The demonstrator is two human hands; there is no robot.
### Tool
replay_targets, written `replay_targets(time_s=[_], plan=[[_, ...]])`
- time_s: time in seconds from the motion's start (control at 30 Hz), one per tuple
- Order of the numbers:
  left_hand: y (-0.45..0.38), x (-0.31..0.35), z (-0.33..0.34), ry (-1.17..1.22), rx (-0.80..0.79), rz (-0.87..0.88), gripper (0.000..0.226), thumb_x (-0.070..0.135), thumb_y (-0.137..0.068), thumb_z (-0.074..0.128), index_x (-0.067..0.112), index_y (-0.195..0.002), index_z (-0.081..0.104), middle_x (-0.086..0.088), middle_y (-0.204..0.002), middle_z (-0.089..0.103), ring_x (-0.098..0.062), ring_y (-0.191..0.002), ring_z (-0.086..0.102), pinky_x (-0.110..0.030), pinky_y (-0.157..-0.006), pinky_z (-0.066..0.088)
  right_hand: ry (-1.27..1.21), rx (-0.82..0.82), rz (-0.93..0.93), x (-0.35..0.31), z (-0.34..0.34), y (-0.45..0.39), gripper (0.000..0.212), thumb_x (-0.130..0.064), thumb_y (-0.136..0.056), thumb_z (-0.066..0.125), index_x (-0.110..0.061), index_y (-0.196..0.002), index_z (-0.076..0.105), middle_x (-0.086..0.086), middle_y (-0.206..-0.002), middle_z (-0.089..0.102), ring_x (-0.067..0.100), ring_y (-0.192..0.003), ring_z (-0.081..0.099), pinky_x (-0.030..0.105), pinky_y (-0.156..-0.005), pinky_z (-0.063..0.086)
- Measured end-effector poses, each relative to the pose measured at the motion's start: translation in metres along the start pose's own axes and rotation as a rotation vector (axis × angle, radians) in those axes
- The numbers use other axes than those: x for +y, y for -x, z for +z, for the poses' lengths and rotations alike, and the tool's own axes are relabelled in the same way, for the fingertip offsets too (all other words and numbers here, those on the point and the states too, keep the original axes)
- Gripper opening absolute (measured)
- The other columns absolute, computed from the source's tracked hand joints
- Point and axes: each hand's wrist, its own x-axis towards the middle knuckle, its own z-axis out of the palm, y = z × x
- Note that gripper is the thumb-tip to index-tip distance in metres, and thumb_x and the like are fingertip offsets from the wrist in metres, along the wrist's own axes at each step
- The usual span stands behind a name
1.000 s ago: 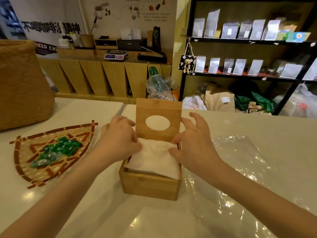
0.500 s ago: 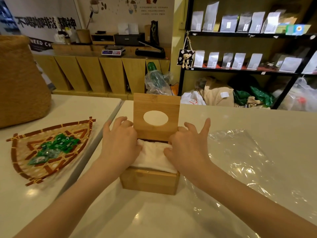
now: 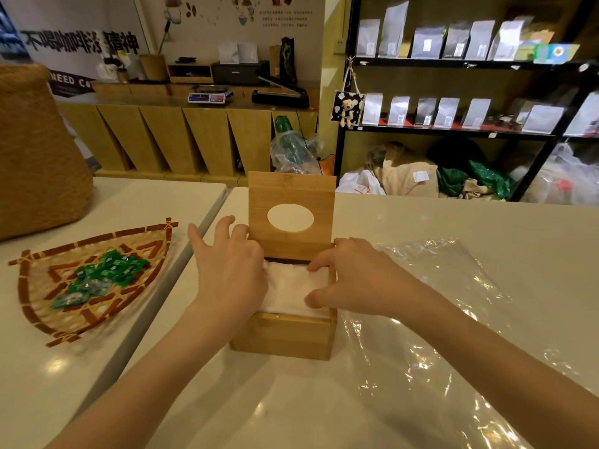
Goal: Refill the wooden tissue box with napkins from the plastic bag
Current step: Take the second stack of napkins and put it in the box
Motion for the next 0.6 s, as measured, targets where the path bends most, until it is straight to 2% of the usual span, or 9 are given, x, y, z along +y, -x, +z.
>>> replay_targets(time_s=[0.07, 0.17, 0.27, 0.33, 0.47, 0.53, 0.6], plan=[[0.001, 0.002, 0.0, -0.009, -0.01, -0.014, 0.018, 0.034, -0.085, 0.054, 0.023, -0.089, 0.067, -0.003, -0.135, 0.05, -0.026, -0.138, 0.021, -0.066, -0.108, 0.005, 0.094, -0.029, 0.025, -0.002, 0.002, 0.0, 0.05, -0.039, -0.073, 0.067, -0.026, -0.12, 0.055, 0.003, -0.112, 0.046, 0.029, -0.125, 0.03, 0.057, -0.106, 0.026], [0.001, 0.0, -0.003, -0.015, -0.008, -0.026, 0.018, 0.039, -0.084, 0.056, 0.025, -0.09, 0.066, -0.004, -0.138, 0.047, -0.027, -0.138, 0.021, -0.066, -0.108, 0.006, 0.187, -0.075, 0.053, -0.006, 0.006, -0.001, 0.046, -0.038, -0.075, 0.066, -0.021, -0.117, 0.057, 0.006, -0.121, 0.049, 0.029, -0.124, 0.032, 0.059, -0.106, 0.022], [-0.001, -0.014, -0.011, 0.143, -0.033, 0.047, 0.018, 0.043, -0.078, 0.062, 0.031, -0.091, 0.066, -0.002, -0.136, 0.049, -0.024, -0.133, 0.031, -0.054, -0.11, 0.022, 0.226, -0.102, 0.076, -0.009, 0.004, -0.002, 0.049, -0.039, -0.074, 0.068, -0.021, -0.118, 0.056, 0.004, -0.124, 0.052, 0.028, -0.123, 0.037, 0.062, -0.108, 0.017], [-0.003, -0.026, -0.02, 0.233, -0.165, 0.124, 0.022, 0.043, -0.074, 0.066, 0.036, -0.095, 0.067, 0.0, -0.137, 0.049, -0.021, -0.131, 0.033, -0.045, -0.108, 0.029, 0.194, -0.115, 0.093, -0.01, 0.0, -0.003, 0.051, -0.041, -0.072, 0.07, -0.021, -0.117, 0.057, 0.002, -0.124, 0.054, 0.027, -0.12, 0.043, 0.06, -0.108, 0.019], [-0.013, -0.039, -0.031, 0.118, -0.465, 0.214, 0.052, 0.045, -0.072, 0.068, 0.041, -0.122, 0.051, 0.0, -0.154, 0.021, -0.024, -0.142, 0.008, -0.048, -0.112, 0.019, 0.131, -0.196, 0.095, -0.012, -0.007, -0.003, 0.052, -0.037, -0.072, 0.07, -0.017, -0.118, 0.057, 0.002, -0.121, 0.058, 0.024, -0.109, 0.053, 0.055, -0.105, 0.032], [-0.015, -0.035, -0.03, 0.024, -0.491, 0.273, 0.06, 0.046, -0.07, 0.069, 0.04, -0.126, 0.047, -0.001, -0.153, 0.023, -0.025, -0.142, 0.009, -0.048, -0.111, 0.022, 0.21, -0.243, 0.103, -0.015, -0.01, -0.005, 0.052, -0.034, -0.074, 0.068, -0.018, -0.121, 0.054, 0.001, -0.12, 0.057, 0.025, -0.108, 0.053, 0.057, -0.104, 0.034], [-0.014, -0.027, -0.027, -0.071, -0.443, 0.318, 0.059, 0.044, -0.069, 0.07, 0.036, -0.124, 0.051, -0.001, -0.145, 0.034, -0.026, -0.139, 0.014, -0.049, -0.11, 0.024, 0.309, -0.264, 0.121, -0.021, -0.011, -0.008, 0.046, -0.031, -0.074, 0.067, -0.017, -0.117, 0.054, 0.002, -0.113, 0.056, 0.028, -0.108, 0.052, 0.061, -0.103, 0.033]])
